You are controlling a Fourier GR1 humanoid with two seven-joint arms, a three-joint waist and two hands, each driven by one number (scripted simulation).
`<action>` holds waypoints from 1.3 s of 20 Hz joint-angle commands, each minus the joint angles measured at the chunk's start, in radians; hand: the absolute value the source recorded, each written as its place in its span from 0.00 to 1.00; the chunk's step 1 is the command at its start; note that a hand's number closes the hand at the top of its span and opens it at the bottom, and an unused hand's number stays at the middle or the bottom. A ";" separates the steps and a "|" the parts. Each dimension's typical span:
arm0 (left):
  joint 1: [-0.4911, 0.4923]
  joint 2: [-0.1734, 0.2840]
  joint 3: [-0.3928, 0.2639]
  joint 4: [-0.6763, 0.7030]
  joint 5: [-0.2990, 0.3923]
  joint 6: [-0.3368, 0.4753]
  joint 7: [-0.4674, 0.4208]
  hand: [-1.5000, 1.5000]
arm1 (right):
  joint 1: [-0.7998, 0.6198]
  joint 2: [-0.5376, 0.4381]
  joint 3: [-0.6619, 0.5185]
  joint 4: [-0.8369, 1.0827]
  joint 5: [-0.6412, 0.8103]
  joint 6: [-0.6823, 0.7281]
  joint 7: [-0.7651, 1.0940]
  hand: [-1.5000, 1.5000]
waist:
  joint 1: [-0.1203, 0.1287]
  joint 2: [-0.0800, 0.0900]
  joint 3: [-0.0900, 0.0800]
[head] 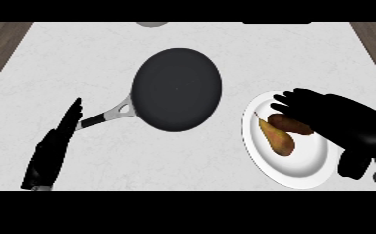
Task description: Pick the sweet potato from the plate and place it in the pan
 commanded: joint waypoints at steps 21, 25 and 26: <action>0.004 -0.084 0.104 -0.024 -0.072 -0.113 0.016 0.50 | 0.066 0.225 -0.009 0.195 0.421 -0.068 -0.083 0.00 | 0.001 0.001 0.000; -0.051 -0.098 0.130 0.095 -0.074 -0.136 -0.051 0.50 | 0.050 0.225 -0.023 0.272 0.459 -0.114 -0.145 0.00 | 0.001 0.002 0.000; -0.022 -0.160 0.061 0.036 -0.139 -0.074 -0.005 0.50 | 0.074 0.196 -0.070 0.263 0.444 -0.130 -0.180 0.00 | -0.001 0.001 0.000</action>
